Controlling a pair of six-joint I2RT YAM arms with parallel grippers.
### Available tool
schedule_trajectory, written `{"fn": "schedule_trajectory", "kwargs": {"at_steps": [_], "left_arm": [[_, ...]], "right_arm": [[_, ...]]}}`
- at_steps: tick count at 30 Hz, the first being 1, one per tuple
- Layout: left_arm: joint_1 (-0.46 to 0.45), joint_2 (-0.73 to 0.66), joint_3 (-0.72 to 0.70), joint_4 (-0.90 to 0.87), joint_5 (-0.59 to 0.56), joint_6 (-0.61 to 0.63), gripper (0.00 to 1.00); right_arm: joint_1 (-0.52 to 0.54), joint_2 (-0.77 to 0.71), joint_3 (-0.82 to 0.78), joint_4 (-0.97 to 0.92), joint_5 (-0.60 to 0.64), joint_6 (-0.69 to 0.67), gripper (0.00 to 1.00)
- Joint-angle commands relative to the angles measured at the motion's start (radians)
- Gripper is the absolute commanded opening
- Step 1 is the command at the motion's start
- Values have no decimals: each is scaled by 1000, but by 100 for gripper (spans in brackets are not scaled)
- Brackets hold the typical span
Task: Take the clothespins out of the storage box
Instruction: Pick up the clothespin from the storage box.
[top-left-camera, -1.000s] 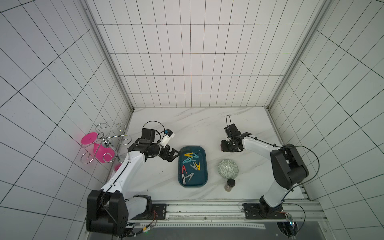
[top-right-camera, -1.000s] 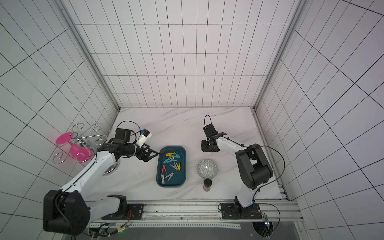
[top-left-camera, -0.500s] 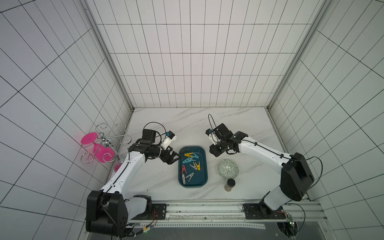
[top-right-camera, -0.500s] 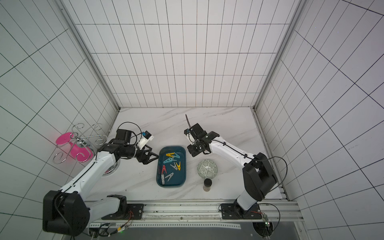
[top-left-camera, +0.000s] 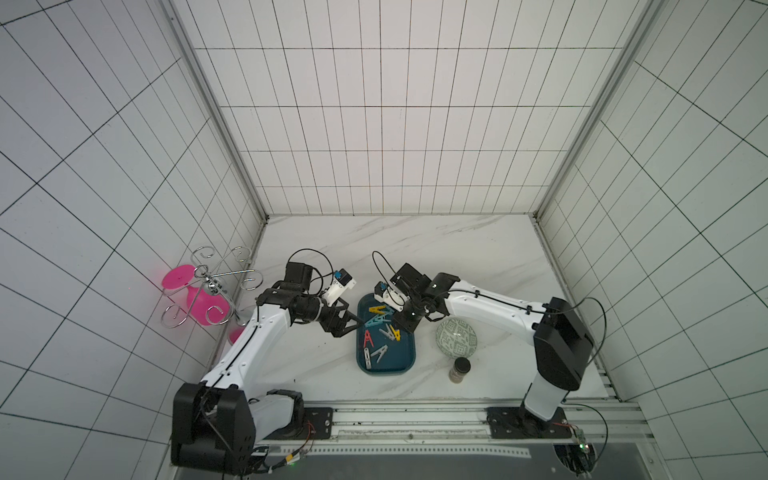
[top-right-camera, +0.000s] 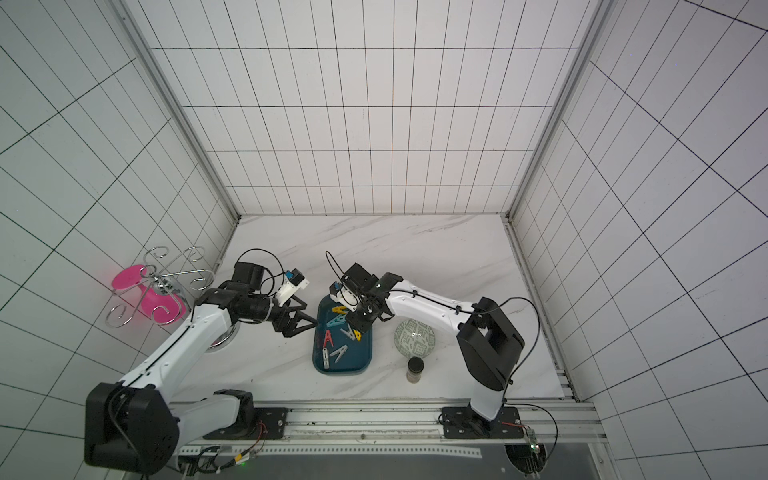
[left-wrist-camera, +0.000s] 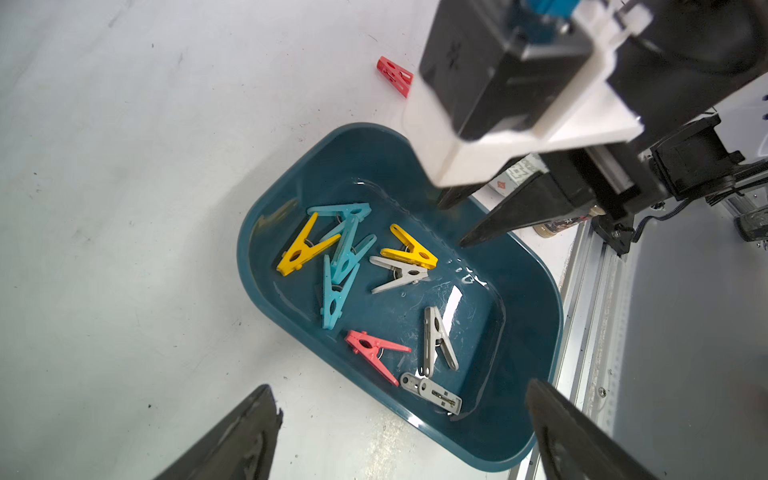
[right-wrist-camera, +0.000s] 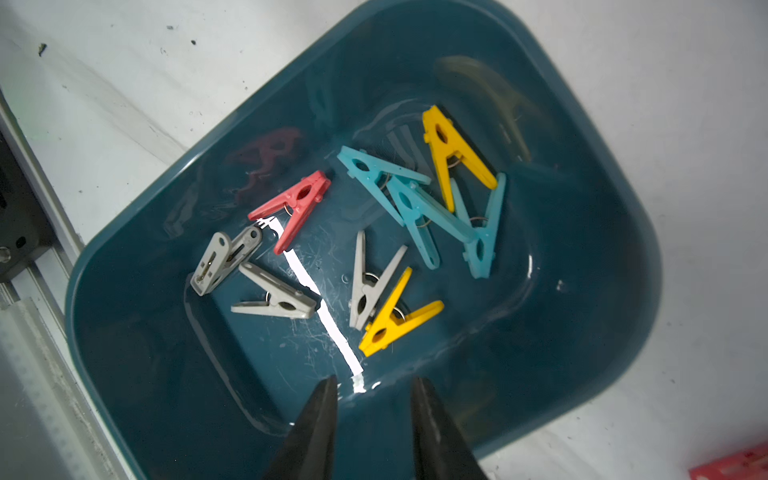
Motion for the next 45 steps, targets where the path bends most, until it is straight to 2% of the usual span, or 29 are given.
{"fn": "schedule_trajectory", "kwargs": {"at_steps": [1,11,27,36,45], "left_arm": [[3,-22,-19,17,11,10,94],[77,-38,-39,76,63,-47,94],[86,-36,-40,90,55,-60,95],[87,-33,-38,88,50,-60,95],[87,-30,-42,92,49,-60,95]], "right_arm": [[17,32,30,65,-20,1,33],[39,97,-15,227,-41,42,31],[59,228,13,209,6,74,28],[59,250,28,184,17,73,16],[52,163,10,181,5,71,7]]}}
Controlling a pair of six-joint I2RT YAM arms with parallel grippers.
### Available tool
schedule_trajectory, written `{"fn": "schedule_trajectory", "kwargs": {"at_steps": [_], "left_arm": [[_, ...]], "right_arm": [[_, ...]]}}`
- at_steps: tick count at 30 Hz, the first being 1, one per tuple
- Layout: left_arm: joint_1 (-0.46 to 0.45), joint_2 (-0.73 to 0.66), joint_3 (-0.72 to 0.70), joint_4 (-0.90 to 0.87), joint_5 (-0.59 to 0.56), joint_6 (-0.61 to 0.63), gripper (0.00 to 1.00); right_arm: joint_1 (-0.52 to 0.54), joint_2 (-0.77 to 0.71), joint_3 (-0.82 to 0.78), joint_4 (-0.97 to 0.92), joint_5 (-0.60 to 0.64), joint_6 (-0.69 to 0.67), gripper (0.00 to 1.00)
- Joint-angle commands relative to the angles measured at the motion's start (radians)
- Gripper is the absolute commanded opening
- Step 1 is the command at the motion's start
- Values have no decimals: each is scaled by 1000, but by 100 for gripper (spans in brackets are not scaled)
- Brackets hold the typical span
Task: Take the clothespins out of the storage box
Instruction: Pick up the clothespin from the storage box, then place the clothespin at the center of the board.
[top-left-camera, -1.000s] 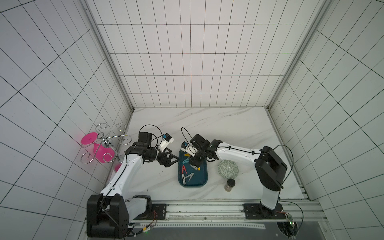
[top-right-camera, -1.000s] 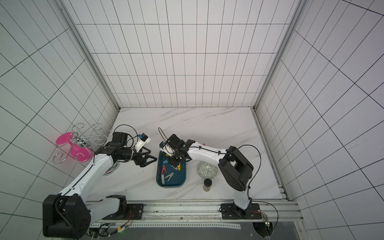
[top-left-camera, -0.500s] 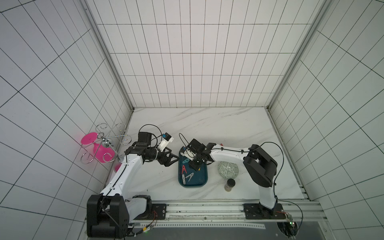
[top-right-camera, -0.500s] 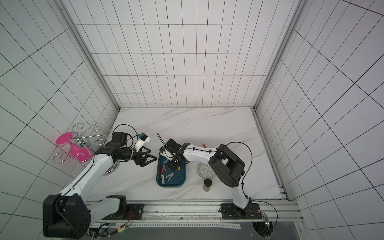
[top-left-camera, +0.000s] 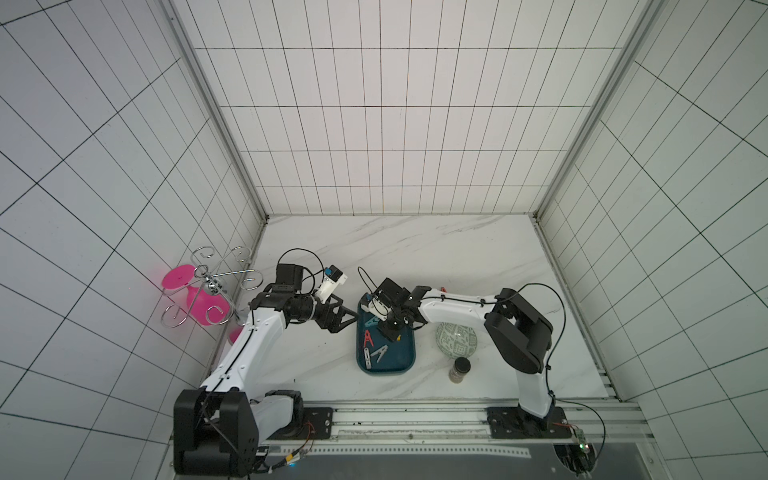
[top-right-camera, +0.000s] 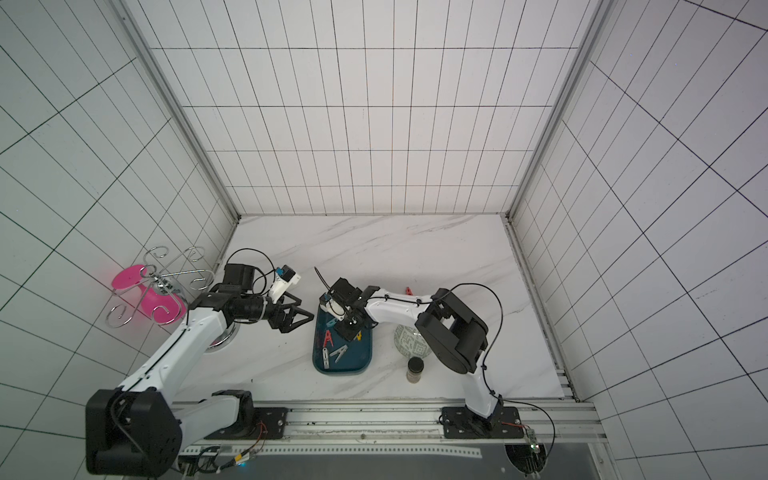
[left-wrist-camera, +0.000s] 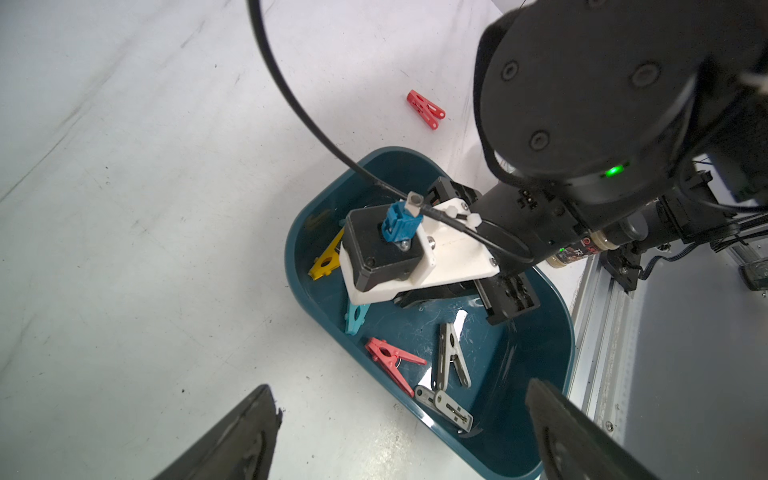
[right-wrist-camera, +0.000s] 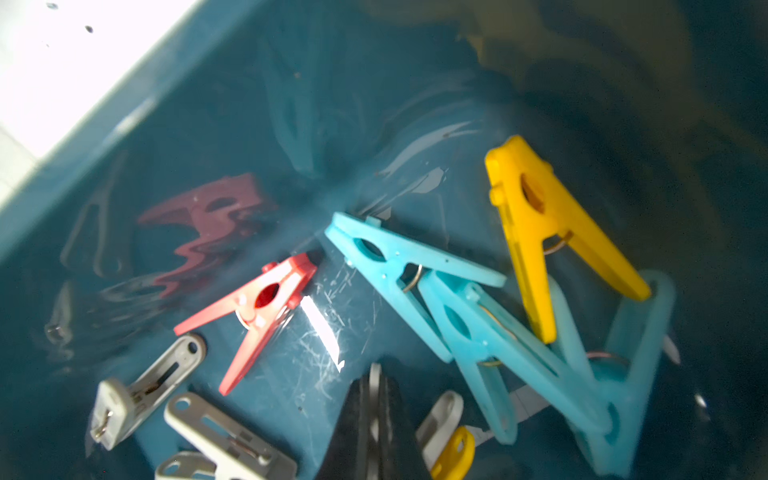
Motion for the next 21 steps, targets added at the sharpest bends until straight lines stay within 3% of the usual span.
{"fn": "schedule_trajectory", "kwargs": {"at_steps": [1,13,21], "left_arm": [[6,-7,-12,24,12,2,95],[5,0,-20,26,18,7,95],[3,8,-25,29,20,12,95]], "right_arm": [[0,-65,6,-32,-5,3,7],[-117,-287,-91,67,-74,117,6],[-236,-386,-181,118,61,231,6]]}}
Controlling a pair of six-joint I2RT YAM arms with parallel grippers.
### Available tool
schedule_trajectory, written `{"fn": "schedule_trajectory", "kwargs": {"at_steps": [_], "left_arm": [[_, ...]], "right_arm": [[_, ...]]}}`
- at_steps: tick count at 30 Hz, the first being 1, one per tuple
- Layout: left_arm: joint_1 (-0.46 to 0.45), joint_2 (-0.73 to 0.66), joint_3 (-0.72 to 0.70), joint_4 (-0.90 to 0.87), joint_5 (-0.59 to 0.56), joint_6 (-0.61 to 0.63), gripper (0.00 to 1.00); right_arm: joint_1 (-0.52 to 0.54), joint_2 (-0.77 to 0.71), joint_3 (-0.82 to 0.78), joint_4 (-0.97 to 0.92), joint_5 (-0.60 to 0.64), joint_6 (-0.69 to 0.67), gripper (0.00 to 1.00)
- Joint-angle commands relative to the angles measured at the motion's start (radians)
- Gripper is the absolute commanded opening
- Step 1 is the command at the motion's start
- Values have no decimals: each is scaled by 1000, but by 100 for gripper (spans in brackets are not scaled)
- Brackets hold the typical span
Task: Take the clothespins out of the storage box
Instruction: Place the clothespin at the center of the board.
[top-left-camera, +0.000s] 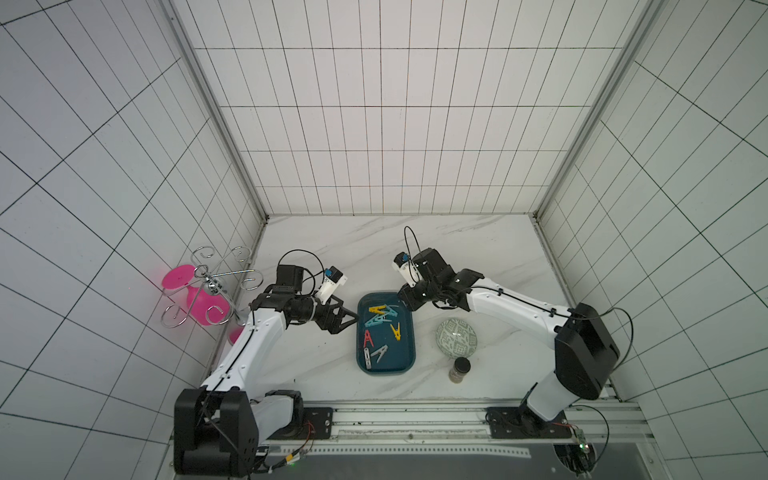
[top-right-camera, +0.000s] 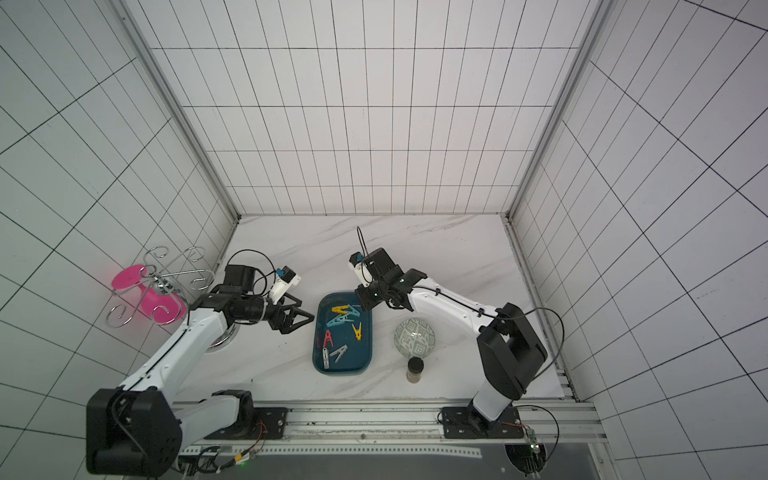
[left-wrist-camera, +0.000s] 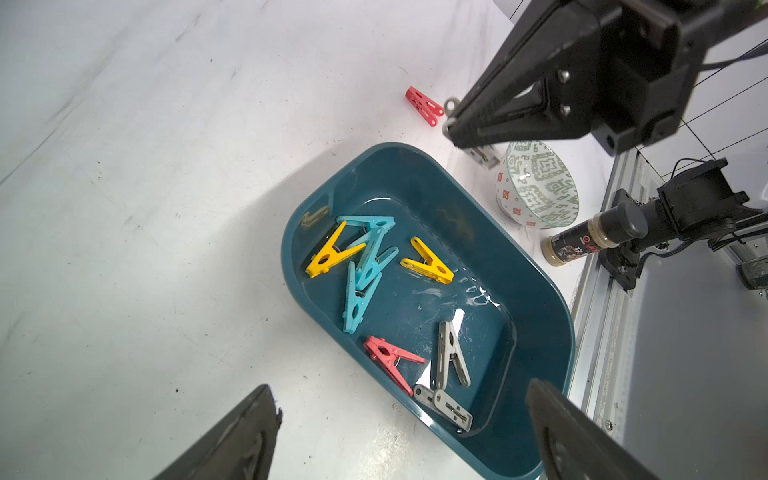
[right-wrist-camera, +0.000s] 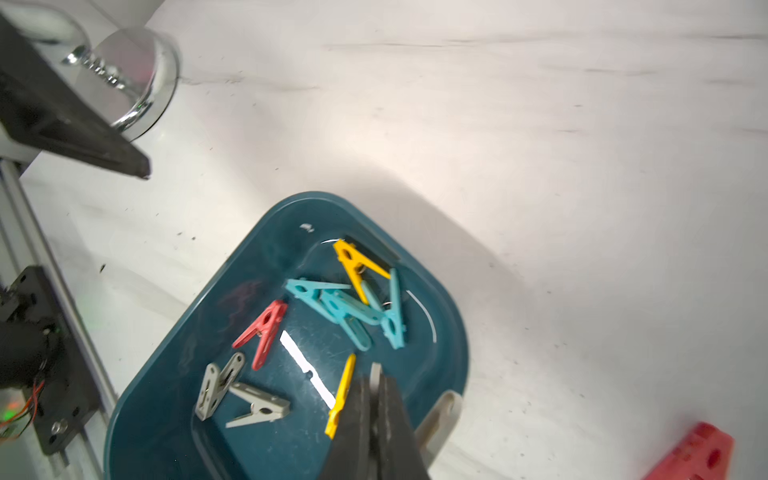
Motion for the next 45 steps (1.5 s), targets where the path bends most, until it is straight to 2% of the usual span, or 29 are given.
{"fn": "schedule_trajectory", "kwargs": {"at_steps": [1,7,14,22,31,39,45], "left_arm": [[4,7,-11,21,16,12,94],[4,5,-11,21,15,10,95],[3,8,-13,21,16,10,95],[4,9,-13,24,15,8,95],[3,10,-14,25,9,8,95],[4,9,-14,26,6,9,95],[4,9,-16,43,-9,-5,95]], "right_arm": [[-42,-36,-54,27,90,80,6],[-106,-35,-97,25,200,178,6],[-140,50,-85,-41,279,256,7],[-144,156,-57,-90,310,269,8],[-144,200,-35,-127,344,263,10],[-122,148,-14,-168,370,260,22],[-52,87,55,-250,436,261,29]]}}
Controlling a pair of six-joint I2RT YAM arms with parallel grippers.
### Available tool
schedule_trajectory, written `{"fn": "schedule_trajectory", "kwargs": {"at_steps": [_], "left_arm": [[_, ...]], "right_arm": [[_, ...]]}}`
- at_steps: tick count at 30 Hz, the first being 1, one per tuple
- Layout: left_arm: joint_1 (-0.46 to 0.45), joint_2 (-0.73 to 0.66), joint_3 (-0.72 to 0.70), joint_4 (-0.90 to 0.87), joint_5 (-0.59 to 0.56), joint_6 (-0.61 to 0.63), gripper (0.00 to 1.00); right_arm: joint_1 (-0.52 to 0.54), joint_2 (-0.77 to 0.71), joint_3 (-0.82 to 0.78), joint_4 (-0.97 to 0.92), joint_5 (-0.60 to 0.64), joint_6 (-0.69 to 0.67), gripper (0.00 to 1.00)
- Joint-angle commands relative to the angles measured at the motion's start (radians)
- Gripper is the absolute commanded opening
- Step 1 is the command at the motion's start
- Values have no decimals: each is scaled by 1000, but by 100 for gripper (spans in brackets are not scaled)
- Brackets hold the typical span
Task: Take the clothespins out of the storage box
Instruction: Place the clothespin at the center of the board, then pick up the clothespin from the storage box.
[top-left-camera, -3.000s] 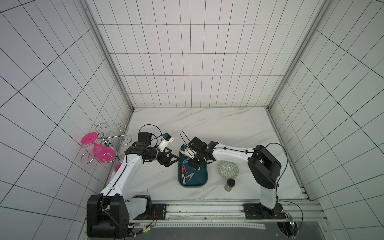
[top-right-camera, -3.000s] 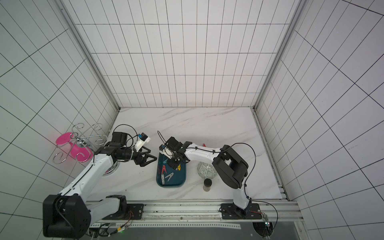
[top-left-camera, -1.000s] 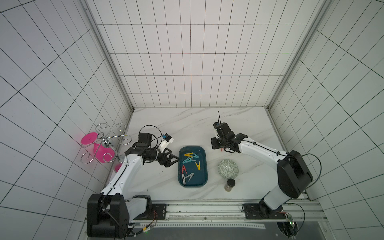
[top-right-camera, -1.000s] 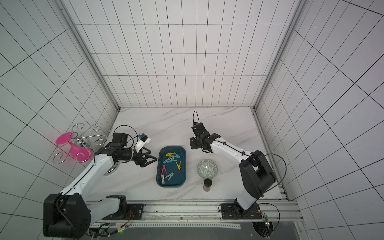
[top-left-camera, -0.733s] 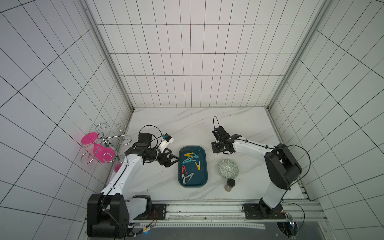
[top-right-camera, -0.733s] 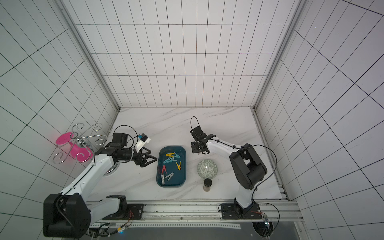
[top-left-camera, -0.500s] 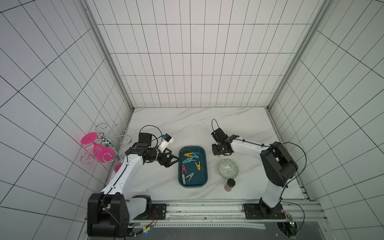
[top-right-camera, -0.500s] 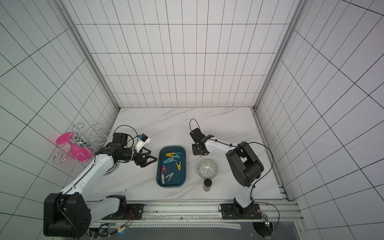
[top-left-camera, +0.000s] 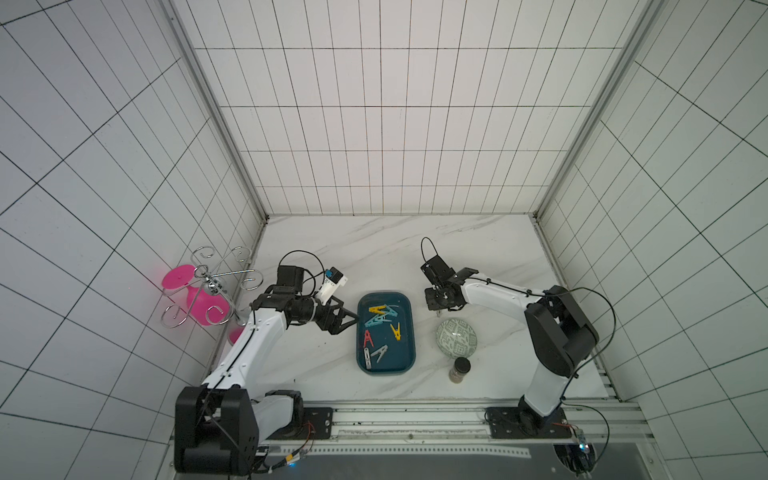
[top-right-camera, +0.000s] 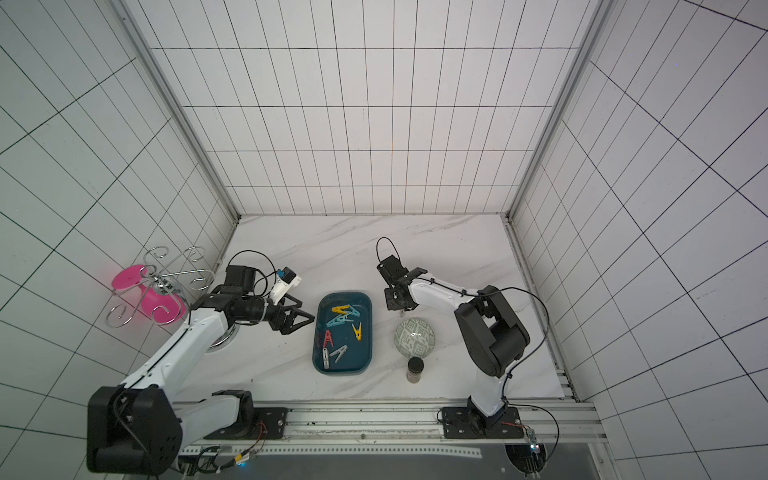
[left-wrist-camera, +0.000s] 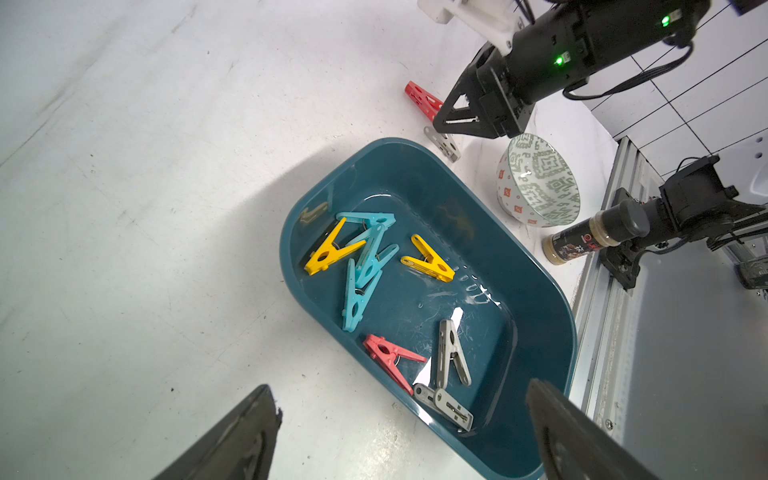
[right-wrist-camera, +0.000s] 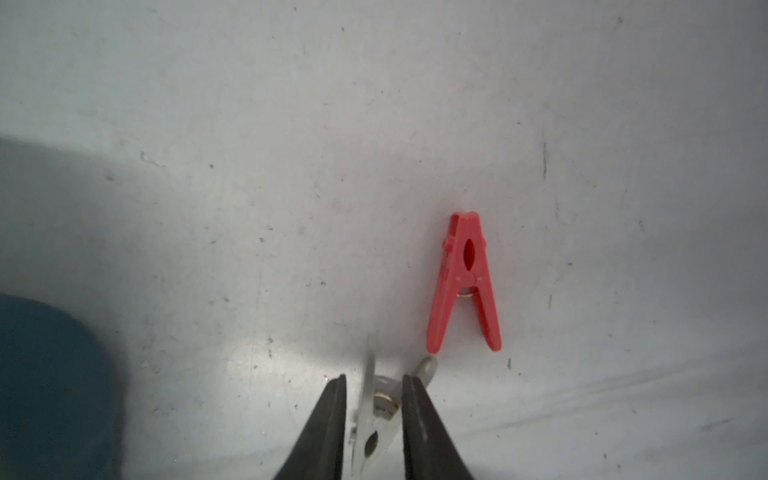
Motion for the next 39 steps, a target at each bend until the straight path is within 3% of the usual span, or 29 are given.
{"fn": "schedule_trajectory", "kwargs": {"at_steps": [1,8,19,29,39], "left_arm": [[4,3,-10,36,-12,-9,95],[4,0,-13,52,-26,-19,95],[4,1,-18,63,-35,-30,95],[3,0,-18,67,-37,-32,94],[5,-5,-17,66,-43,-34,95]], "right_arm": [[53,-65,92,-77,71,11,29],[148,-72,177,-146,125,88,30],[316,45,302,-236,190,329,31],[357,162,305,-219,178,445,30],[361,266,325,-218,156,456,30]]}}
